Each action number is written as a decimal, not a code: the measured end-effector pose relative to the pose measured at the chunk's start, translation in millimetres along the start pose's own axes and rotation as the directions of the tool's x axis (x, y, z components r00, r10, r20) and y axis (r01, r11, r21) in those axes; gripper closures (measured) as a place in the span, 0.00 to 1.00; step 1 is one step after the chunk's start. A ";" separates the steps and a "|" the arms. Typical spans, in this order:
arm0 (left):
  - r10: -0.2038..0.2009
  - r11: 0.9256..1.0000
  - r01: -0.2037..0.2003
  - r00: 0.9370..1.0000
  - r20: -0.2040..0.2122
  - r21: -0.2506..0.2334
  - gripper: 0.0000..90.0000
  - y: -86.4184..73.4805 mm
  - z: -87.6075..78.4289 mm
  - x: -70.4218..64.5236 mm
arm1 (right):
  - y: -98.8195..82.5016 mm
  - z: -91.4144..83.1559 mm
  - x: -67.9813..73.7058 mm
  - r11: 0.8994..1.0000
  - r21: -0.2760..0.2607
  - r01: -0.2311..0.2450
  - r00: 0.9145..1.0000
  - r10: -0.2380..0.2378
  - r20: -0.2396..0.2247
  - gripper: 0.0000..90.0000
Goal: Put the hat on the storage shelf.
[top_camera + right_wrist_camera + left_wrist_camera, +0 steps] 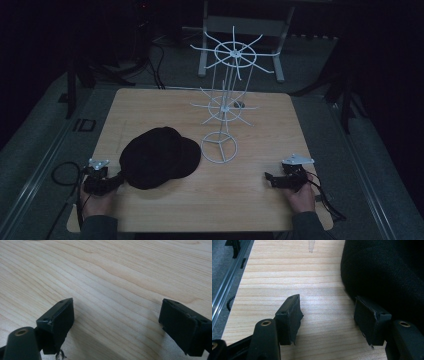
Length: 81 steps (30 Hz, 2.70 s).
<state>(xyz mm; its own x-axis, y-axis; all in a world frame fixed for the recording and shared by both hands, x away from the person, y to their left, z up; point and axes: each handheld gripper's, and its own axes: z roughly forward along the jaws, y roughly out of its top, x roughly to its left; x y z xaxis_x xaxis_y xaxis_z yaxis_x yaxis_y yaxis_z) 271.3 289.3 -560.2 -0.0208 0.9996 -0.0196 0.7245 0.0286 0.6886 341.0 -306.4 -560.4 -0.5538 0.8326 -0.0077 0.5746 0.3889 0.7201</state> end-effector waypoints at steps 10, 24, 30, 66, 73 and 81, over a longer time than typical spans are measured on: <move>-0.001 1.000 0.001 1.000 0.001 0.006 0.44 -0.6 -1.5 -1.6 | 0.0 0.0 0.0 1.000 0.000 0.000 1.000 0.000 0.000 0.14; -0.078 0.997 0.078 0.995 0.063 -0.003 0.58 13.0 -26.6 3.0 | -0.1 -0.1 0.1 1.000 0.000 -0.001 1.000 0.001 0.001 0.14; -0.146 0.988 0.150 0.985 0.091 -0.042 0.51 20.8 -36.3 5.3 | -0.1 -0.1 0.1 1.000 -0.001 -0.001 1.000 0.001 0.001 0.14; -0.040 0.999 0.038 0.983 0.180 0.011 0.21 24.8 -33.8 -39.6 | -0.1 -0.1 0.2 1.000 0.000 -0.002 1.000 0.002 0.002 0.14; -0.058 0.998 0.050 0.980 0.191 0.047 0.21 21.7 -19.9 -43.6 | -0.1 -0.1 0.2 1.000 -0.001 -0.002 1.000 0.002 0.002 0.14; -0.090 0.991 0.070 0.981 0.175 0.115 0.22 20.7 3.0 -49.7 | -0.1 -0.1 0.2 1.000 -0.001 -0.001 1.000 0.001 0.002 0.14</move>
<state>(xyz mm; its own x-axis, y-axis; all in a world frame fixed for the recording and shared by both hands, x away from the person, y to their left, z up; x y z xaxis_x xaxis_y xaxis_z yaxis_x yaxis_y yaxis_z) 289.4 240.2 -547.1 0.0350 0.9776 -0.2074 0.7960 0.0983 0.5973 340.7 -306.3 -560.4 -0.5517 0.8340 -0.0083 0.5750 0.3875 0.7205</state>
